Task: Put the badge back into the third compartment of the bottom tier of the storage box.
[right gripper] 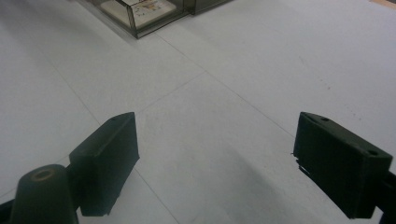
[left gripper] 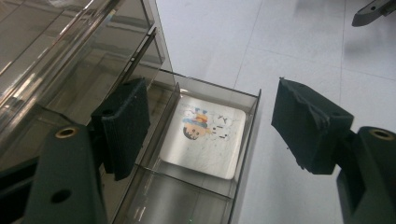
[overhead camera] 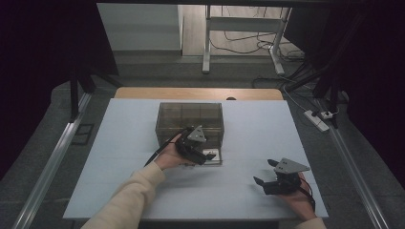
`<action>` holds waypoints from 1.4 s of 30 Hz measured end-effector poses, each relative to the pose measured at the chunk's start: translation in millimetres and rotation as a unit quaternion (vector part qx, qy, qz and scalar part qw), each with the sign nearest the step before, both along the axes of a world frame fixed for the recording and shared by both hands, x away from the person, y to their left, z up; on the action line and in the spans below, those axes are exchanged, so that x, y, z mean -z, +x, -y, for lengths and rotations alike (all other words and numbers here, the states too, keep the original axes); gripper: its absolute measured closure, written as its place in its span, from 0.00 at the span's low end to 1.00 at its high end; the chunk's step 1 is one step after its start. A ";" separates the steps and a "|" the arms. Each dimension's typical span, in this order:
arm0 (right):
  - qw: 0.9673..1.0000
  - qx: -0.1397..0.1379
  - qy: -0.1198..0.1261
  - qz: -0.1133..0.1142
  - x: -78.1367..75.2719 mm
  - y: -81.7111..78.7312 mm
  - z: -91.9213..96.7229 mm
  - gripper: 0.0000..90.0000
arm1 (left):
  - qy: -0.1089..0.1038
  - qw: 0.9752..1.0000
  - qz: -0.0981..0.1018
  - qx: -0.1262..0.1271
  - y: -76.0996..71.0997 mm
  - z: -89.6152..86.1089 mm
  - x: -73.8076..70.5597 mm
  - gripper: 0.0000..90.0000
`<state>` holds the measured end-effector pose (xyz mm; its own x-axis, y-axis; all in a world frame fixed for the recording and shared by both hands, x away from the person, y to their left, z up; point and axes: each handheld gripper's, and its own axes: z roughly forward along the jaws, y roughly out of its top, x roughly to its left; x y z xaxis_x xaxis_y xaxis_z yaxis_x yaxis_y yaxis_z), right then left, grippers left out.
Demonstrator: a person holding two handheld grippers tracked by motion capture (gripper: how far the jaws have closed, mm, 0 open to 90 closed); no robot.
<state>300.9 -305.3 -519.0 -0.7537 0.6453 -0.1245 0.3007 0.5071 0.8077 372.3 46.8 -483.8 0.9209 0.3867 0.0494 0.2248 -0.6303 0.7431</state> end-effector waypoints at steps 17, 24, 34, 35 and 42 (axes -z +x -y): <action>1.000 0.002 0.005 0.006 -1.2 -0.1 1.0 0.16 | -0.021 0.999 0.004 -0.044 -20.2 -29.0 -8.1 0.32; 1.000 0.001 0.008 0.008 -1.8 -0.7 0.2 0.16 | -0.031 0.997 0.010 -0.064 -35.1 -46.7 -15.2 0.32; 1.000 0.001 0.008 0.011 -2.5 0.1 0.3 0.16 | -0.032 0.996 0.016 -0.082 -54.2 -64.7 -15.9 0.31; 1.000 0.000 0.007 0.010 -2.8 0.4 0.3 0.16 | -0.034 0.996 0.017 -0.084 -56.0 -65.9 -15.9 0.31; 1.000 -0.002 0.009 0.010 -2.3 1.5 -1.1 0.16 | -0.030 0.996 0.014 -0.086 -65.6 -75.1 -11.7 0.30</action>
<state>302.4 -304.2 -516.7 -0.7541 0.6440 -0.1289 0.2817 0.4945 0.8223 306.7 121.9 -472.1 0.8390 0.5422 0.0452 0.3052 -0.5378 0.7859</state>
